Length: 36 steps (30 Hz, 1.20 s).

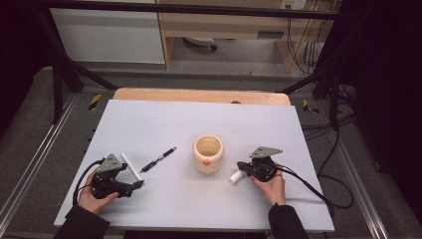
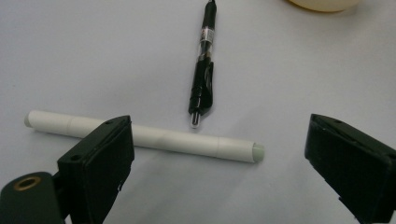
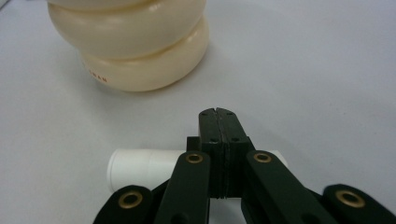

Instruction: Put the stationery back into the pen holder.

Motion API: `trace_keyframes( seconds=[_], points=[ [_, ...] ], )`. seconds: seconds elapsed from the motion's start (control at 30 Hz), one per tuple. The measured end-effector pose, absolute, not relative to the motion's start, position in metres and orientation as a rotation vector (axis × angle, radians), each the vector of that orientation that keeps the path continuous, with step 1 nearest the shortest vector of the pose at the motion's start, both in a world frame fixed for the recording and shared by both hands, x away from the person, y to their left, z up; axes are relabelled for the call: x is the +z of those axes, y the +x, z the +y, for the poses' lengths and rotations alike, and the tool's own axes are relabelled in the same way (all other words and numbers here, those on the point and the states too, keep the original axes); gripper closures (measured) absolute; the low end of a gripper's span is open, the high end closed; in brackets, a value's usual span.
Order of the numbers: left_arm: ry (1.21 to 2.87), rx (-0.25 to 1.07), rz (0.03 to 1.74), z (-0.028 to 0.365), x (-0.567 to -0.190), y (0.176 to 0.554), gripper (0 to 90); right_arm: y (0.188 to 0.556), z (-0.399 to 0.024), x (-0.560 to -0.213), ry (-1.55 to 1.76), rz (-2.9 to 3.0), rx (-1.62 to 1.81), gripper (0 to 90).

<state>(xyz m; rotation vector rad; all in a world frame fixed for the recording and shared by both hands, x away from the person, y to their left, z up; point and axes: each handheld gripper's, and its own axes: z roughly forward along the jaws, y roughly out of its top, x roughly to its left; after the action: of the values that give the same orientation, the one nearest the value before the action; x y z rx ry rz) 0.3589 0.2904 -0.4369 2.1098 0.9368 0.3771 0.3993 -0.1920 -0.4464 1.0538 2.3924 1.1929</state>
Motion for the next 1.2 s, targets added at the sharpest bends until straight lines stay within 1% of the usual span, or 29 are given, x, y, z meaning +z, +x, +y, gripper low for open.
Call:
trace_keyframes(
  seconds=[0.4,0.53,0.63,0.7,0.73,0.77,0.8,0.83,0.87,0.9,0.93,0.97,1.07,1.2],
  points=[
    [2.11,0.378,0.936,0.29,-0.437,0.359,8.6,0.399,-0.193,-0.447,1.046,2.393,1.206,90.0],
    [2.109,0.377,0.937,0.291,-0.436,0.359,8.6,0.395,-0.197,-0.438,1.036,2.367,1.249,90.0],
    [2.113,0.375,0.936,0.289,-0.436,0.358,8.6,0.39,-0.202,-0.434,1.038,2.356,1.265,87.5],
    [2.12,0.371,0.933,0.287,-0.435,0.358,8.9,0.385,-0.208,-0.432,1.049,2.359,1.277,82.0],
    [2.121,0.369,0.934,0.286,-0.434,0.357,8.8,0.379,-0.214,-0.431,1.057,2.368,1.291,73.5],
    [2.123,0.364,0.936,0.284,-0.434,0.357,8.8,0.379,-0.214,-0.431,1.057,2.368,1.291,73.5],
    [2.128,0.359,0.938,0.282,-0.433,0.356,8.2,0.373,-0.219,-0.431,1.069,2.374,1.278,62.4],
    [2.131,0.357,0.938,0.28,-0.432,0.356,8.0,0.37,-0.222,-0.431,1.079,2.379,1.271,56.3],
    [2.133,0.352,0.937,0.277,-0.43,0.355,8.0,0.37,-0.222,-0.431,1.079,2.379,1.271,56.3],
    [2.139,0.343,0.935,0.273,-0.429,0.354,7.7,0.365,-0.227,-0.432,1.087,2.379,1.251,45.2],
    [2.145,0.34,0.932,0.269,-0.428,0.353,7.3,0.363,-0.229,-0.433,1.095,2.378,1.237,40.9],
    [2.152,0.339,0.93,0.265,-0.427,0.352,7.3,0.363,-0.229,-0.433,1.095,2.378,1.237,40.9],
    [2.18,0.324,0.923,0.249,-0.424,0.349,6.8,0.359,-0.237,-0.436,1.131,2.369,1.212,26.0],
    [2.22,0.312,0.904,0.225,-0.422,0.345,6.7,0.358,-0.245,-0.44,1.175,2.364,1.198,15.7]
  ],
)
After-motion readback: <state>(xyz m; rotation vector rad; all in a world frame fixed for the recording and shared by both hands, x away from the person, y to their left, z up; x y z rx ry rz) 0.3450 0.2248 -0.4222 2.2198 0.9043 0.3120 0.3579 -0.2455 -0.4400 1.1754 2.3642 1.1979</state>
